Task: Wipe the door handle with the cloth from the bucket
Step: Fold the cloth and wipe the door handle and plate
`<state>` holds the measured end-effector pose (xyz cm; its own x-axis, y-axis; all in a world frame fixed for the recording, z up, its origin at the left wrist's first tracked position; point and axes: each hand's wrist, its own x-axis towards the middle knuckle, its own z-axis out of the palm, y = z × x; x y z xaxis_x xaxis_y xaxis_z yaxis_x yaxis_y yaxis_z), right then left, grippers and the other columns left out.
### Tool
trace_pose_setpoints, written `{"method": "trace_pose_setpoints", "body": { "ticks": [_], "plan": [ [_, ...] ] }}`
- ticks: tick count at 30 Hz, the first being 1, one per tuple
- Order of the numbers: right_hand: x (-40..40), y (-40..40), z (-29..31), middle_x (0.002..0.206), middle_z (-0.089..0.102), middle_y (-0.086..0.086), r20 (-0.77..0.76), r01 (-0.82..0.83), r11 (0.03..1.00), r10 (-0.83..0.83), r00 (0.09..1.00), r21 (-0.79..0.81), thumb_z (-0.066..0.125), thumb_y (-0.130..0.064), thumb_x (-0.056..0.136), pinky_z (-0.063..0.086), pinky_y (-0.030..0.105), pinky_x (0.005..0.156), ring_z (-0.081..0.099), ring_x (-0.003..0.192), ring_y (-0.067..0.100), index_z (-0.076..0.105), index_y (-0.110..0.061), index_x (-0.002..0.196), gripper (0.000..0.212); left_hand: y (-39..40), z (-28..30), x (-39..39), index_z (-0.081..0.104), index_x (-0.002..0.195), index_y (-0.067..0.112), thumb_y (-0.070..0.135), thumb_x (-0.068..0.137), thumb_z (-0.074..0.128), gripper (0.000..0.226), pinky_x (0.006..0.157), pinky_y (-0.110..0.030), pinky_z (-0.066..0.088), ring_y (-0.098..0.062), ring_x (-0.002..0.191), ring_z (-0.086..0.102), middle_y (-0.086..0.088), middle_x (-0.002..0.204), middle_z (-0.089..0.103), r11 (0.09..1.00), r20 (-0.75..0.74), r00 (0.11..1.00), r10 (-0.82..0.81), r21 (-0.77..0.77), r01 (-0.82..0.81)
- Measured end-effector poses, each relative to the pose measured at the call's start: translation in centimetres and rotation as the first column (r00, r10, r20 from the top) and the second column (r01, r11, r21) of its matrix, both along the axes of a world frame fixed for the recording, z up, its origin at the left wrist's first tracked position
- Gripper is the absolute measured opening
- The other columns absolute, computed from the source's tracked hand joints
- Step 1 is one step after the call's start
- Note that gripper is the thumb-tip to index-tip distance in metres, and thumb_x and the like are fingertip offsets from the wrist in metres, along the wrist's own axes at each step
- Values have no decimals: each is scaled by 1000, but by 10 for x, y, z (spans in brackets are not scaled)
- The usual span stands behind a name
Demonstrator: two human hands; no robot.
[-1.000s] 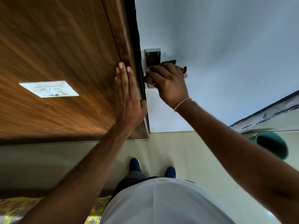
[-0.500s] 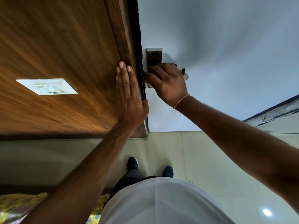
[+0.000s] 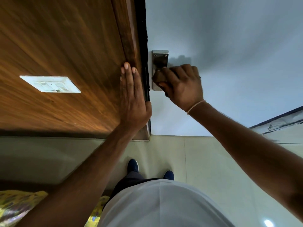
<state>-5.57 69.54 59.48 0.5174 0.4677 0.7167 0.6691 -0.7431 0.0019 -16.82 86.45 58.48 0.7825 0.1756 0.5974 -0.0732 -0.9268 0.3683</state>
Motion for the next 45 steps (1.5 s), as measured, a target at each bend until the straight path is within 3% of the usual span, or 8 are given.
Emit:
{"method": "trace_pose_setpoints", "body": {
  "ticks": [4,8,17,23,28,34,40,45],
  "plan": [
    [-7,-2,-6,97,78,10,-93,97,986,-86,992,132,70,-47,104,49,43,85,69,96,39,74,-9,105,38,-2,3,-2,22,163,-15,-2,72,65,102,137,-58,19,-52,164,17,-38,173,19,1000,-2,1000,17,13,-17],
    [-9,15,-2,108,81,5,-25,51,991,-48,999,123,71,-40,105,48,43,80,69,92,37,80,-15,108,27,-3,0,1,23,163,-15,-3,73,65,100,136,-58,21,-52,164,18,-38,172,21,999,4,1000,31,14,-31],
    [-10,49,16,88,66,14,84,-89,978,106,991,-187,52,-10,96,36,45,76,65,88,38,76,-9,83,27,-3,0,2,23,163,-16,-3,79,66,95,136,-58,21,-53,164,19,-38,172,21,1000,26,999,22,14,-22],
    [3,31,6,107,74,6,182,-216,917,288,940,-337,62,-7,103,42,45,99,72,108,38,80,-16,88,25,-1,0,1,22,164,-14,-2,77,64,97,138,-54,17,-51,165,17,-36,173,20,999,8,999,37,36,-37],
    [5,5,-7,130,77,3,207,-312,918,363,908,-243,65,-9,110,48,44,100,67,123,32,83,-13,106,19,3,0,-1,22,164,-14,-3,77,66,99,139,-53,16,-50,165,17,-36,174,19,999,12,1000,14,35,-14],
    [1,-41,-26,116,81,9,91,-290,957,290,953,-11,71,2,103,59,47,91,70,109,36,84,-4,107,14,1,-1,0,20,164,-14,-1,72,65,103,136,-60,21,-53,164,17,-39,172,19,1000,-5,1000,-4,24,5],
    [-4,-2,-7,113,78,20,11,-358,932,358,934,49,60,7,107,60,47,99,74,100,40,80,3,107,21,3,-3,2,20,163,-15,-4,70,68,105,135,-62,21,-54,163,18,-40,172,19,1000,12,1000,-19,23,18],
    [-4,5,-2,123,78,15,62,-330,944,329,942,-5,63,-6,111,59,48,96,74,115,42,82,-7,116,20,7,-3,1,21,163,-15,-6,71,68,104,135,-61,22,-54,164,18,-39,172,20,999,13,1000,-29,28,28]
  ]
}}
